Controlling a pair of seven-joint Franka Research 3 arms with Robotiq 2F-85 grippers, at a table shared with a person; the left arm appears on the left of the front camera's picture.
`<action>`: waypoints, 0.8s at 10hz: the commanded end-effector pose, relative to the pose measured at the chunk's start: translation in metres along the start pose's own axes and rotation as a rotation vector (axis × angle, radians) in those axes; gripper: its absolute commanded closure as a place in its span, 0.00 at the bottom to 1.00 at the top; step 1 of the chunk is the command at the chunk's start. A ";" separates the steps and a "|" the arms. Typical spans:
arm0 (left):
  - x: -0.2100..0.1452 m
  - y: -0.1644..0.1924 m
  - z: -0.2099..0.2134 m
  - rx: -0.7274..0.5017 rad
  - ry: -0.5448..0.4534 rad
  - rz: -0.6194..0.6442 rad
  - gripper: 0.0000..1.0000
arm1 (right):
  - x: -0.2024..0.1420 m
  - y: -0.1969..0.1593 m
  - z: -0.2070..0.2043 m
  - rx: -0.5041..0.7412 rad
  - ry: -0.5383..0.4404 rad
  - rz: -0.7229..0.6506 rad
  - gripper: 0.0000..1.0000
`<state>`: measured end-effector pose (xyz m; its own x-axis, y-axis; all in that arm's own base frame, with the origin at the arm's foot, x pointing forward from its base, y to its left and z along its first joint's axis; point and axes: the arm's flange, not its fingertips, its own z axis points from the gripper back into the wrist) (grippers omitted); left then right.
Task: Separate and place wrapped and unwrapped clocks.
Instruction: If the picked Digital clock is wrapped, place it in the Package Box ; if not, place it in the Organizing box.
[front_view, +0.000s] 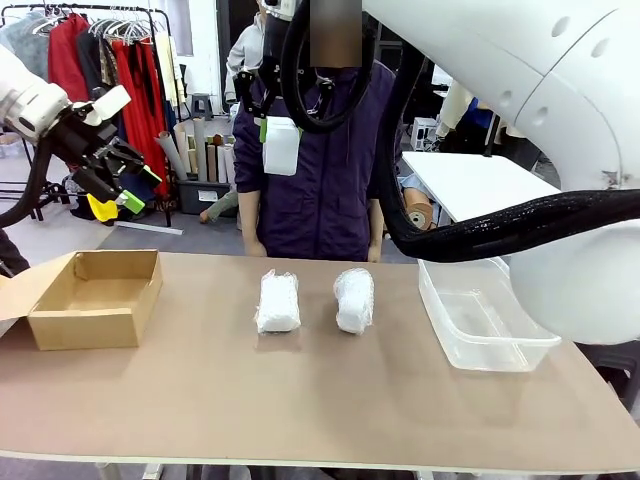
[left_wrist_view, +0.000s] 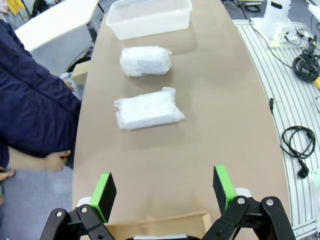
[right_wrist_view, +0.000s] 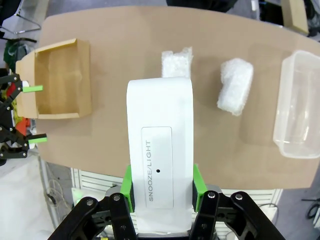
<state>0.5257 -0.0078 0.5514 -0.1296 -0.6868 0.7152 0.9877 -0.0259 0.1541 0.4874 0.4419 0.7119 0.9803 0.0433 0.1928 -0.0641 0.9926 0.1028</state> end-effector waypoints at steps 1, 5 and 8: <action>0.001 -0.004 0.001 -0.003 0.002 0.001 0.00 | -0.001 0.000 0.004 -0.002 -0.010 -0.003 1.00; 0.001 -0.004 0.001 -0.003 0.002 0.001 0.00 | -0.009 -0.027 -0.002 0.035 0.100 -0.008 1.00; 0.001 -0.004 0.001 -0.003 0.002 0.001 0.00 | -0.039 -0.107 -0.007 0.081 0.268 -0.094 1.00</action>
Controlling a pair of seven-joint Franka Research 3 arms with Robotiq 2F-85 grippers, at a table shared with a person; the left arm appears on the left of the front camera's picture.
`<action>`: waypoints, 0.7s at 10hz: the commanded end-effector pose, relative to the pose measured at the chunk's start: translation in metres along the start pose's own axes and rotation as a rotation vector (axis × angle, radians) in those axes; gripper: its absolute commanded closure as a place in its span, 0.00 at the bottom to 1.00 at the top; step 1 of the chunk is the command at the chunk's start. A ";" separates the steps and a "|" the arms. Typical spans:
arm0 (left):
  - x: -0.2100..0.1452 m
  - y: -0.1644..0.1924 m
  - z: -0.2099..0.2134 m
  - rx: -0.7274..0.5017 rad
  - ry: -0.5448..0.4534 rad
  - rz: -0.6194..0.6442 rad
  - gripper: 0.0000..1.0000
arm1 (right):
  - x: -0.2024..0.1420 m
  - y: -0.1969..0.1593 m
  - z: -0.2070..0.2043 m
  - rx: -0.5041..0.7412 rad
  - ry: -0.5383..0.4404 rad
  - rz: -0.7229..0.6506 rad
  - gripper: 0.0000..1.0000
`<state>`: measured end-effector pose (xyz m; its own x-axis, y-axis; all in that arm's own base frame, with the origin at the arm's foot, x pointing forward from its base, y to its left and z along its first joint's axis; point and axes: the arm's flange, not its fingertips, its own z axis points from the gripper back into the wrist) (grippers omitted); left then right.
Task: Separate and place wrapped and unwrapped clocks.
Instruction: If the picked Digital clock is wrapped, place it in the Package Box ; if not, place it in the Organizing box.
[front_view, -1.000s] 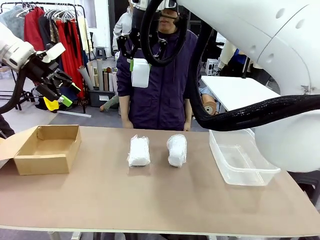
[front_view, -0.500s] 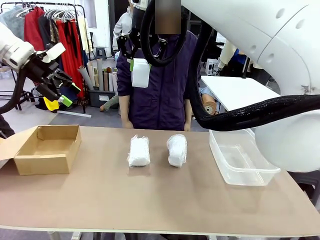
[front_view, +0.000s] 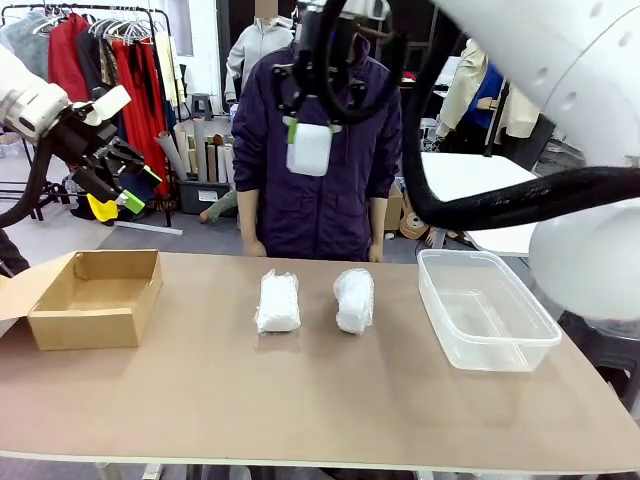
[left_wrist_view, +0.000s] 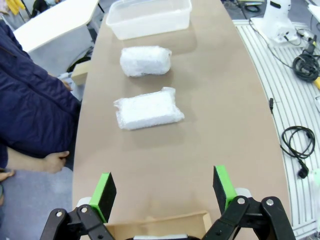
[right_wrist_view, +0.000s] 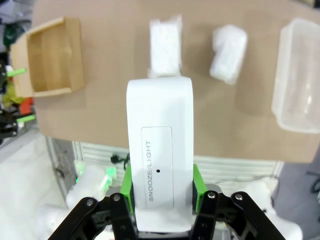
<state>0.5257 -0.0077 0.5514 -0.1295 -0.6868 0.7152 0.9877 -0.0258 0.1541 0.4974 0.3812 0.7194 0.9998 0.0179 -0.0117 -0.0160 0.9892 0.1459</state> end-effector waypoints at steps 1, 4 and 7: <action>0.001 -0.004 0.001 -0.003 0.002 0.001 0.00 | -0.047 -0.072 -0.030 0.055 0.101 -0.075 1.00; 0.001 -0.004 0.001 -0.003 0.002 0.001 0.00 | -0.057 -0.143 -0.035 0.013 0.233 -0.195 1.00; 0.001 -0.004 0.001 -0.003 0.002 0.001 0.00 | -0.064 -0.218 -0.063 -0.022 0.364 -0.183 1.00</action>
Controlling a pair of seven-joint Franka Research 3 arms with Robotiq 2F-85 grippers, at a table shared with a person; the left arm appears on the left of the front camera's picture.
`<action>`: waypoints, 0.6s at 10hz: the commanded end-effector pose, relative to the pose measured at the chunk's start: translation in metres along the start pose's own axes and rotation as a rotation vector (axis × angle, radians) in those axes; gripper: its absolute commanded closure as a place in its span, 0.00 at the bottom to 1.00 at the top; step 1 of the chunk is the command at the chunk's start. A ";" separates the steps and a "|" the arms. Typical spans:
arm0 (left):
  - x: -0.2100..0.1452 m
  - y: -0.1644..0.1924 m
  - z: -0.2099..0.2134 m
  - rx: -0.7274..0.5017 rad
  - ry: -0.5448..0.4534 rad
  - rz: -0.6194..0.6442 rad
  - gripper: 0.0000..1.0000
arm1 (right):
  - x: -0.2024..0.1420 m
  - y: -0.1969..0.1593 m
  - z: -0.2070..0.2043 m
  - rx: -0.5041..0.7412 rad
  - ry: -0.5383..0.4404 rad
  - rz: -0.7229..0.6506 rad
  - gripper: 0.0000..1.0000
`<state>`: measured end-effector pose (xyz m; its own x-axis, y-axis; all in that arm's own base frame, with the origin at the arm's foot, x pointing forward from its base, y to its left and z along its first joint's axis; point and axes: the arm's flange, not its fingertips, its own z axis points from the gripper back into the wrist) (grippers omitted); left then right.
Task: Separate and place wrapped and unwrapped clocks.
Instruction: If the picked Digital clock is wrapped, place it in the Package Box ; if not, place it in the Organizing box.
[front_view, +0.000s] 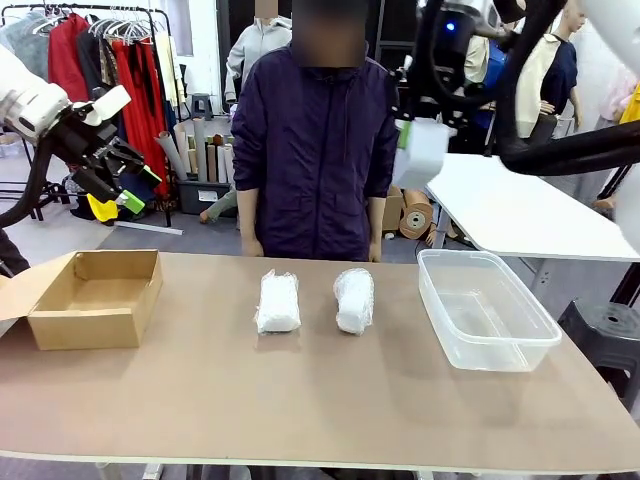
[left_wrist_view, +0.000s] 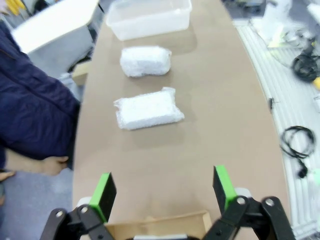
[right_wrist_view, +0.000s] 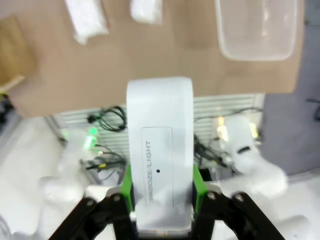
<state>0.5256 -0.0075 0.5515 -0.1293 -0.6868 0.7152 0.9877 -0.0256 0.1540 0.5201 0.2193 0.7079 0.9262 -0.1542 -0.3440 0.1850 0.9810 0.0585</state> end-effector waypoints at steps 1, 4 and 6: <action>0.001 -0.004 0.001 -0.003 0.002 0.001 0.00 | -0.037 -0.079 -0.117 -0.038 -0.065 0.023 1.00; 0.001 -0.004 0.001 -0.003 0.002 0.001 0.00 | -0.023 -0.111 -0.153 -0.155 -0.391 0.035 1.00; 0.001 -0.004 0.001 -0.003 0.002 0.001 0.00 | -0.013 -0.123 -0.159 -0.180 -0.527 0.083 1.00</action>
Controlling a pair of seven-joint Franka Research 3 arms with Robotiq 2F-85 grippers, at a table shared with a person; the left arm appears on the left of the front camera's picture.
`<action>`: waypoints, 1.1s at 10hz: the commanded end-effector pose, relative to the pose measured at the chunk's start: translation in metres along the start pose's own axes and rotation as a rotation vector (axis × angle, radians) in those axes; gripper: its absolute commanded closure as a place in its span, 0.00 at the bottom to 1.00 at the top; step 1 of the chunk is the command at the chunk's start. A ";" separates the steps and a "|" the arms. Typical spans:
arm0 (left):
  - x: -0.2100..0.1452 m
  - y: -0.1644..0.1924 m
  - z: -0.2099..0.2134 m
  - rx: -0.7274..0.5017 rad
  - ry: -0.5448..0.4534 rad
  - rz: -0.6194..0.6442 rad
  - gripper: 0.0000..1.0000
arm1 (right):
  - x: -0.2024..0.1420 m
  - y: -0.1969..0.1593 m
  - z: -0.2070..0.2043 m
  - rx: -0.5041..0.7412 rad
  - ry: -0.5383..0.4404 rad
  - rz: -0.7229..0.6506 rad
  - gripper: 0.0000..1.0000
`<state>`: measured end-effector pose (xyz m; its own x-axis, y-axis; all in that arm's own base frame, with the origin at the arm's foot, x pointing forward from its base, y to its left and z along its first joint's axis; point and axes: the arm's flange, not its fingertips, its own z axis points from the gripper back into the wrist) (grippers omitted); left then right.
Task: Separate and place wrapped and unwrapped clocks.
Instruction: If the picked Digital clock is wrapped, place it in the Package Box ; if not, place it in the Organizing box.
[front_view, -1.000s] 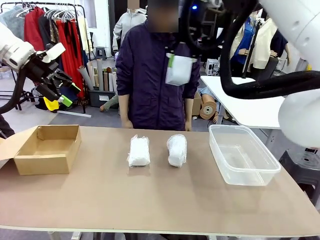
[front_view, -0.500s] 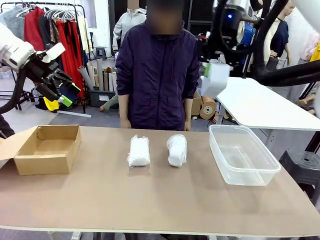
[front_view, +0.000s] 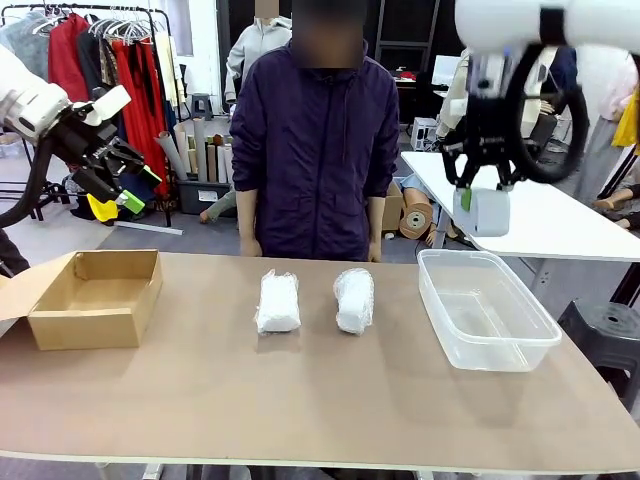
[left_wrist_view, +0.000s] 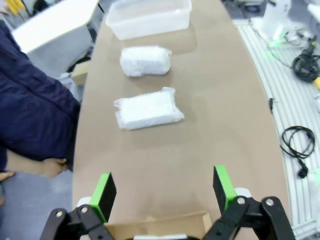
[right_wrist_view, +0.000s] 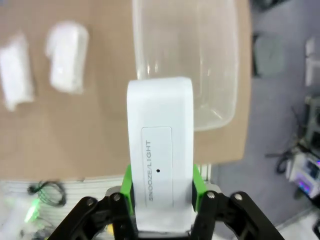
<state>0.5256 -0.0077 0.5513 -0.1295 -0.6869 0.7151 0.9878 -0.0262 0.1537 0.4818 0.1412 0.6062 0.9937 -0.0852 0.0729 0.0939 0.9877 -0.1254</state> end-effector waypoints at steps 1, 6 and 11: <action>0.001 -0.004 0.001 -0.002 0.002 0.001 0.00 | -0.045 -0.026 -0.055 0.032 -0.159 -0.009 1.00; 0.001 -0.004 0.001 -0.002 0.002 0.001 0.00 | -0.038 -0.026 -0.060 0.050 -0.149 -0.037 1.00; 0.001 -0.004 0.001 -0.002 0.002 0.001 0.00 | -0.041 -0.022 -0.066 0.064 -0.145 -0.048 1.00</action>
<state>0.5256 -0.0077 0.5514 -0.1295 -0.6869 0.7151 0.9878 -0.0262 0.1537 0.4428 0.1148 0.5404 0.9686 -0.1175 0.2191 0.1326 0.9896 -0.0556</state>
